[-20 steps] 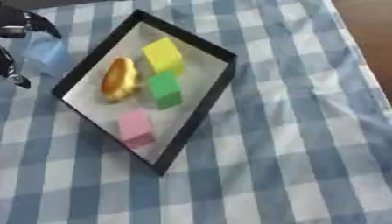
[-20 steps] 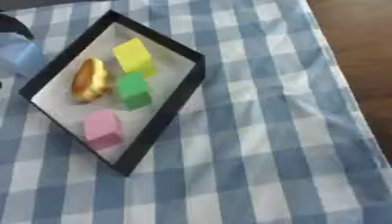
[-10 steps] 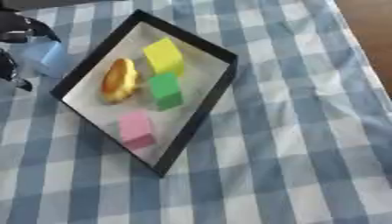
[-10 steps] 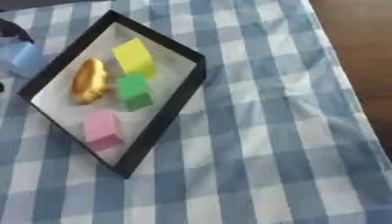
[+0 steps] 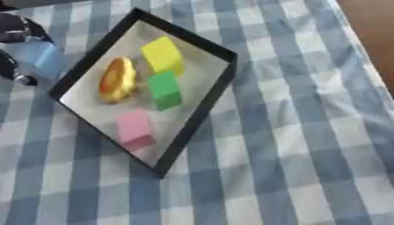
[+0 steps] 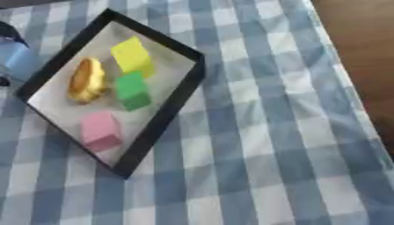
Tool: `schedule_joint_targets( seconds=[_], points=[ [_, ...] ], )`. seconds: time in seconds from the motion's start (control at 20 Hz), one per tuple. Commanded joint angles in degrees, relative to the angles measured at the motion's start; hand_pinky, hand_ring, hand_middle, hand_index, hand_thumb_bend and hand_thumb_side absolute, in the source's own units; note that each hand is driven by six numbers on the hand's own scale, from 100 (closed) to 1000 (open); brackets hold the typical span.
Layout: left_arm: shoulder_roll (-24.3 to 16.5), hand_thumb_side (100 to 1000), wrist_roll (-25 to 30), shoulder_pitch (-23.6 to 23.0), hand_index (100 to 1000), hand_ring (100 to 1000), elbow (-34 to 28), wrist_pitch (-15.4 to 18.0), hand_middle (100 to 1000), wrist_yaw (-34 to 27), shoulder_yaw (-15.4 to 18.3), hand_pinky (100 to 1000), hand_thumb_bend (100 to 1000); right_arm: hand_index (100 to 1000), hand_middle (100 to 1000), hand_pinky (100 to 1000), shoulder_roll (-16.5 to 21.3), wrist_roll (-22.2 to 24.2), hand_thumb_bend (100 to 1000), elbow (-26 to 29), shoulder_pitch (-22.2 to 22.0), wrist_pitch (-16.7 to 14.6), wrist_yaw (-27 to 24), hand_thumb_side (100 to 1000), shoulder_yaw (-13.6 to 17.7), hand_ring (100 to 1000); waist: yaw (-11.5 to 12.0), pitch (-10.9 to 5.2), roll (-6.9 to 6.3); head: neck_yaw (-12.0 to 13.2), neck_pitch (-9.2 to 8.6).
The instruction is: Pick up objects on the table and place them in the box.
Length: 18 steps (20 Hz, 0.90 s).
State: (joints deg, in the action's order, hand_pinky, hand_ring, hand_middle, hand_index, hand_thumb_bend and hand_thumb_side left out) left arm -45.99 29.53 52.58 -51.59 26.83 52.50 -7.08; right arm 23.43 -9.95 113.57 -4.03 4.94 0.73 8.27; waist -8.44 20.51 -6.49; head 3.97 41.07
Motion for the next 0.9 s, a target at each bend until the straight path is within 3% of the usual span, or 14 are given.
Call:
schedule_joint_targets(
  seconds=[0.05, 0.35, 0.9],
  points=[
    [-1.55, 100, -1.88, 1.33, 705, 773, -0.80, -0.53, 634, -0.54, 0.86, 777, 476, 793, 612, 875, 0.75, -0.02, 100, 1.02, 0.04, 0.09, 0.27, 779, 0.06, 815, 0.17, -0.18, -0.31, 0.01, -0.34],
    [-1.66, 100, -3.16, 1.87, 673, 710, -4.76, -0.72, 596, -5.50, 1.30, 740, 374, 793, 612, 875, 1.28, -0.10, 100, 1.02, -0.46, -0.25, -0.34, 769, 0.20, 815, 1.14, -1.15, 0.22, -0.55, 0.59],
    [-2.87, 100, 1.05, 2.34, 658, 682, -19.89, -3.62, 581, -16.29, -1.29, 726, 340, 793, 612, 876, 2.85, -0.15, 100, 1.02, -1.94, -1.11, -2.54, 750, 0.48, 815, 2.70, -4.17, 1.24, -2.79, 2.16]
  ],
)
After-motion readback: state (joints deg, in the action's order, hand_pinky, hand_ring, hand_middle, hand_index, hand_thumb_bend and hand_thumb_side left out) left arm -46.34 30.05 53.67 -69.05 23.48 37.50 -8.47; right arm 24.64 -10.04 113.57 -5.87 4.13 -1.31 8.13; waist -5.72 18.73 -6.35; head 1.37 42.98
